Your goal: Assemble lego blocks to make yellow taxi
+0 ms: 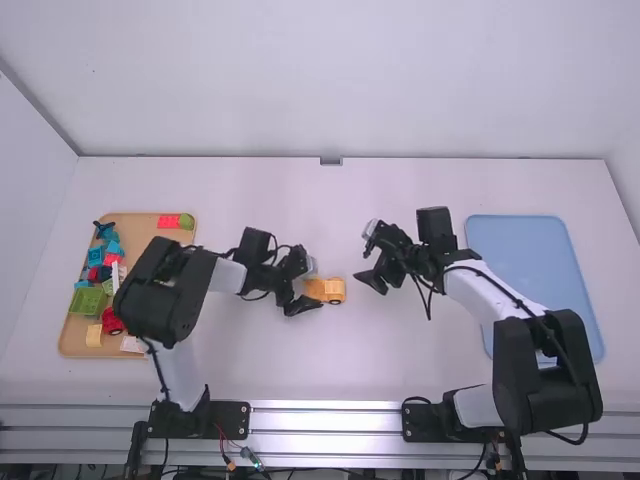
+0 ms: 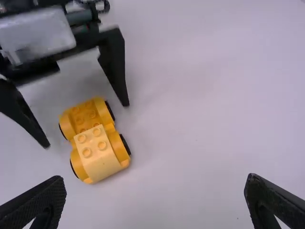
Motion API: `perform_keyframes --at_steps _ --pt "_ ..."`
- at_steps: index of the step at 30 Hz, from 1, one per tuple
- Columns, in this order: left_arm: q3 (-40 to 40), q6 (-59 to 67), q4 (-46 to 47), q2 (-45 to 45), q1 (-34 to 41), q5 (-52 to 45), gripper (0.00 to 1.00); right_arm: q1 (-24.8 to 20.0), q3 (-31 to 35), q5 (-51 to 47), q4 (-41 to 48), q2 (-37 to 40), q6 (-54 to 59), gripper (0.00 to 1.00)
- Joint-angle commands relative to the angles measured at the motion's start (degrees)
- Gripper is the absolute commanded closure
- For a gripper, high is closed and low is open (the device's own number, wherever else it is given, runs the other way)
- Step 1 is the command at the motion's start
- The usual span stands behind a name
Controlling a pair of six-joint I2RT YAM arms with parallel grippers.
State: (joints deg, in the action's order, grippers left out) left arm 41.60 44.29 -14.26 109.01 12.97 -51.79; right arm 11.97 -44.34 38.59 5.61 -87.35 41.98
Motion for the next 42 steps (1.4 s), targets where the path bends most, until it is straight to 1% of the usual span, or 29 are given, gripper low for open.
perform_keyframes --at_steps 1,5,7,8,12,13,15,16,18,19,20,21,24,26,29,31,32,33,36,37,40,41,42 --pt "0.02 -1.46 5.2 -8.37 -3.39 2.08 0.01 0.81 0.09 0.11 -0.94 0.46 -0.15 0.01" --pt "0.02 -1.44 18.78 -19.69 -9.94 4.46 0.01 0.79 0.09 0.17 -3.76 0.46 -0.22 0.01" --pt "0.02 -3.23 27.19 -26.93 -15.47 7.69 0.01 0.83 0.09 0.2 -6.27 0.46 -0.2 0.01" --pt "0.0 -6.47 30.03 -30.03 -18.47 10.27 0.01 0.76 0.09 0.24 -7.56 0.46 -0.2 0.01" --pt "-0.02 -16.63 36.22 -37.4 -27.8 19.5 0.01 0.79 -0.04 0.17 -11.19 0.46 -0.24 0.01" --pt "-0.04 -19.8 38.71 -40.04 -32.39 24.35 0.01 0.79 -0.17 0.22 -12.83 0.46 -0.24 0.01" --pt "-0.04 -26.77 41.24 -42.86 -39.74 32.63 0.01 0.81 -1.11 0.15 -13.31 0.46 -0.2 0.01" --pt "-0.04 -28.61 41.4 -43.28 -41.33 34.69 0.01 0.85 -1.42 0.13 -13.25 0.46 -0.22 0.01" --pt "-0.04 -36.76 41.48 -43.65 -48.94 43.06 0.01 0.83 -2.95 -0.26 -12.37 0.46 -0.2 0.01" --pt "-0.04 -37.51 41.46 -43.58 -49.99 43.89 0.01 0.76 -3.21 -0.42 -12.17 0.46 -0.17 0.01" --pt "-0.04 -38.62 41.66 -43.15 -52.59 44.96 0.01 0.72 -3.87 -1.11 -11.56 0.46 -0.2 0.01" --pt "0.02 -38.53 41.75 -42.05 -57.33 45.16 0.01 0.85 -5.22 -3.02 -10.14 0.46 -0.2 0.01" --pt "0.66 -38.47 41.77 -38.99 -63.8 44.74 0.01 0.83 -7.3 -5.99 -7.67 0.46 -0.2 0.01" --pt "2.43 -35.01 43.76 -35.65 -67.98 42.27 0.01 0.83 -8.92 -8.04 -5.62 0.46 -0.2 0.01" --pt "8.59 -26.58 50.01 -27.04 -74.75 34.56 0.01 0.83 -12.11 -11.06 -1.9 0.46 -0.13 0.01" --pt "10.99 -24.65 52.17 -23.98 -76.24 34.25 0.01 0.83 -13.09 -11.72 -0.74 0.46 0.13 0.01" --pt "15.26 -22.25 55.78 -18.95 -77.85 34.4 0.01 0.74 -14.45 -12.11 0.87 0.46 0.72 0.01" --pt "17.92 -19.85 57.77 -16.06 -78.34 34.4 0.01 0.72 -15.06 -12.07 1.36 0.46 0.9 0.01" --pt "22.73 -15.08 60.46 -10.95 -78.62 35.04 0.09 0.72 -15.85 -12.09 1.2 0.46 0.55 0.01" --pt "24.74 -12.61 61.13 -8.83 -78.51 35.8 0.15 0.72 -16.15 -12.09 0.94 0.46 0.42 0.01" --pt "27.19 -8.37 62.42 -5.44 -77.77 37.7 0.15 0.85 -17.11 -12.11 1.11 0.46 0.46 0.01" --pt "27.56 -5.75 62.64 -4.42 -77.33 38.32 0.1 0.83 -17.55 -12.09 1.31 0.46 0.42 0.01" --pt "27.63 -4.94 62.71 -4.17 -77.22 38.84 0.1 0.83 -17.68 -12.09 1.36 0.46 0.35 0.01"
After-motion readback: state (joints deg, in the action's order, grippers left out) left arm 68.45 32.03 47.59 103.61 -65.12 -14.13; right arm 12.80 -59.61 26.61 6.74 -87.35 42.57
